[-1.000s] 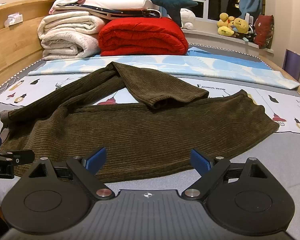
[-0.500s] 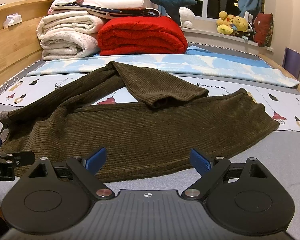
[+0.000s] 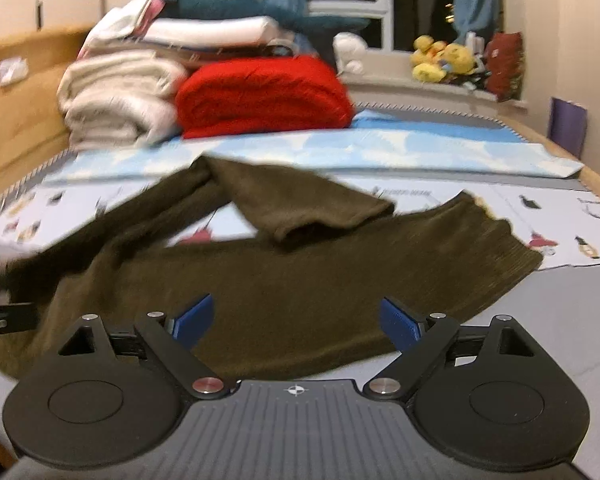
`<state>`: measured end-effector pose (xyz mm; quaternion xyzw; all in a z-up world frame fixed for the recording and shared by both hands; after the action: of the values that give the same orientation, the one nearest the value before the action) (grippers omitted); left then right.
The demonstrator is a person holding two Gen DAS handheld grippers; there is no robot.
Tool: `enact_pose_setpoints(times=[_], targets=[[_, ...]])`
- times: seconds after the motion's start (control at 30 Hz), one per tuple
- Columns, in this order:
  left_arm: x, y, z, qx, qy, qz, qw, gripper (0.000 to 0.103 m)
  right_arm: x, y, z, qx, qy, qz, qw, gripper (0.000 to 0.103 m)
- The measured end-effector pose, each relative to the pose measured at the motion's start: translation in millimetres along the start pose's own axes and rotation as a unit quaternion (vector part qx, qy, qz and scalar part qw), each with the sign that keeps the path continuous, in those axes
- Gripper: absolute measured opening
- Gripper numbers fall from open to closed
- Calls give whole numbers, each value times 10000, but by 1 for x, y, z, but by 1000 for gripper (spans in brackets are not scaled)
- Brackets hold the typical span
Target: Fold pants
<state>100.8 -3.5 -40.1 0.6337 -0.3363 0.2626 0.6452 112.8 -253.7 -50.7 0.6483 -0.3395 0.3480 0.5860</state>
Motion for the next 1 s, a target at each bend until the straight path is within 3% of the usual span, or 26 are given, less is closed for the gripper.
enact_pose_setpoints(times=[0.1, 0.2, 0.27, 0.3, 0.33, 0.4, 0.57, 0.7, 0.77, 0.8, 0.83, 0.9, 1.0], targets=[[29, 3, -19, -24, -584, 288, 9979, 47, 30, 1, 30, -191, 9, 260, 9995, 89], [44, -3, -57, 60, -707, 423, 9966, 33, 65, 1, 74, -639, 116, 565, 9963, 86], [36, -20, -96, 141, -221, 186, 9995, 32, 80, -2, 111, -946, -69, 623, 9935, 82], [27, -31, -118, 177, 254, -145, 9994, 32, 84, -4, 135, -1150, -273, 593, 9912, 80], [17, -42, -139, 162, 821, -498, 9952, 29, 84, -6, 157, -1297, -523, 553, 9886, 75], [4, -54, -172, 169, 1553, -804, 9844, 29, 66, -21, 196, -1581, -998, 155, 9822, 65], [-13, -67, -225, 463, 2355, -1066, 9649, 29, 14, -70, 264, -1556, -2372, -638, 9568, 62], [-35, -86, -254, 682, 2799, -1552, 9450, 36, -14, -102, 291, -1564, -2885, -1039, 9389, 65], [-43, -92, -264, 833, 2748, -1774, 9413, 40, -26, -122, 303, -1537, -3199, -1155, 9277, 69], [-44, -95, -267, 916, 2673, -1828, 9417, 48, -30, -130, 306, -1558, -3288, -1192, 9238, 70], [-46, -97, -270, 1013, 2592, -1878, 9420, 62, -32, -140, 308, -1555, -3352, -1239, 9209, 72], [-51, -105, -273, 1204, 2453, -2059, 9397, 80, -37, -155, 309, -1532, -3402, -1355, 9179, 74], [-62, -120, -275, 1330, 2319, -2413, 9329, 85, -32, -173, 306, -1610, -3103, -1340, 9273, 86]])
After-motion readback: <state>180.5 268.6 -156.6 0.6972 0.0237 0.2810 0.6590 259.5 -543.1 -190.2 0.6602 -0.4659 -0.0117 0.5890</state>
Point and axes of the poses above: each gripper's, at about its wrist camera, not at the fingertips, and y roughly against the way its jaws point, z to its right, x to its top, the point moved 9 cm from there along -y, roughly the way its jaws point, and after that the axes turned 1 degree about x, right-handed, at the moved point
